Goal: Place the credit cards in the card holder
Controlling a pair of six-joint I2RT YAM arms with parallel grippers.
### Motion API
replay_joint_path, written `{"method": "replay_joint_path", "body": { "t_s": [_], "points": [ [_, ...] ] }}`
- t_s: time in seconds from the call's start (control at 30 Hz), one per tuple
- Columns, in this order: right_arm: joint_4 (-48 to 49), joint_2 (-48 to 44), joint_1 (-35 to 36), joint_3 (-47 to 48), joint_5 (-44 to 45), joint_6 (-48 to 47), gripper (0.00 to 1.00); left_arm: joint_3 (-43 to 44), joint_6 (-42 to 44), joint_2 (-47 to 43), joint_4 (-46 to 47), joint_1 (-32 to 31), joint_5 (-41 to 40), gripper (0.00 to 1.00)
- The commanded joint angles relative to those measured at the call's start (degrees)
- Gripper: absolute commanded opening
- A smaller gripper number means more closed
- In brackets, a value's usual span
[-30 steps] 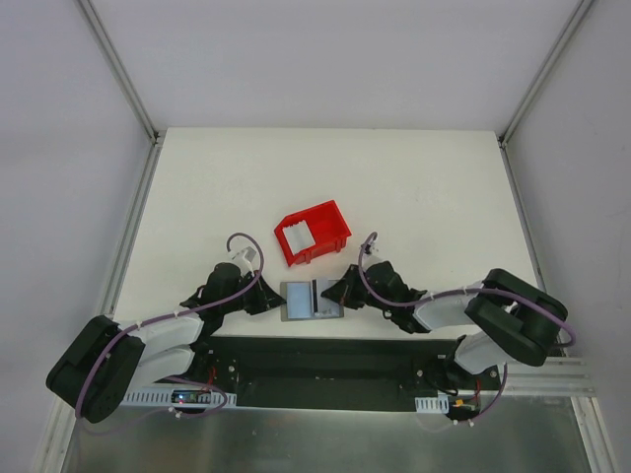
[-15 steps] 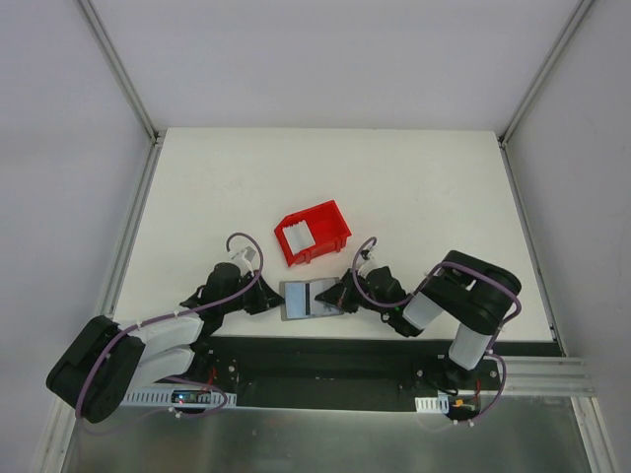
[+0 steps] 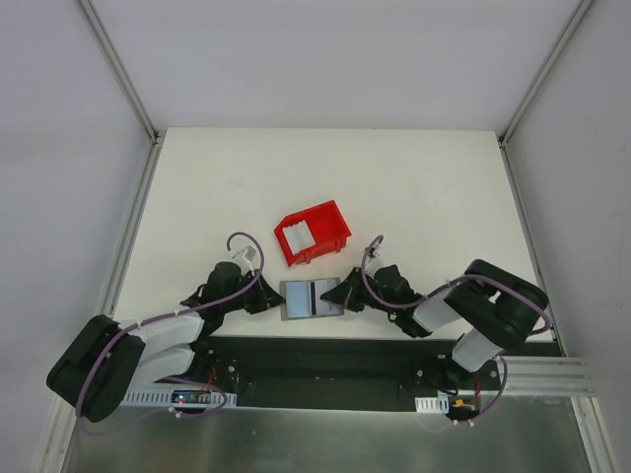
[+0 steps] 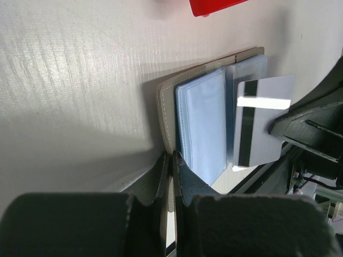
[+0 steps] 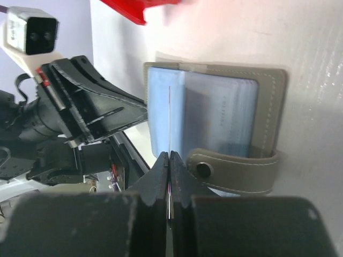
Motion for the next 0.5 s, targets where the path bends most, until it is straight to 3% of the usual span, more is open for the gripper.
{"method": "replay_joint_path", "body": {
  "t_s": [0.0, 0.23, 0.47],
  "points": [
    [-8.5, -8.7, -0.6, 2.5, 0.0, -6.6, 0.0, 0.2, 3.2, 1.9, -7.4, -0.6, -3.0, 0.0],
    [-50.4, -26.2, 1.1, 12.1, 13.6, -21.0, 0.0, 1.7, 4.4, 2.7, -8.4, -0.6, -2.8, 0.0],
    [-54.7, -28.2, 1.5, 12.1, 14.5, -23.1, 0.01, 1.4, 4.9, 2.7, -7.1, -0.6, -2.4, 0.0]
  ]
}}
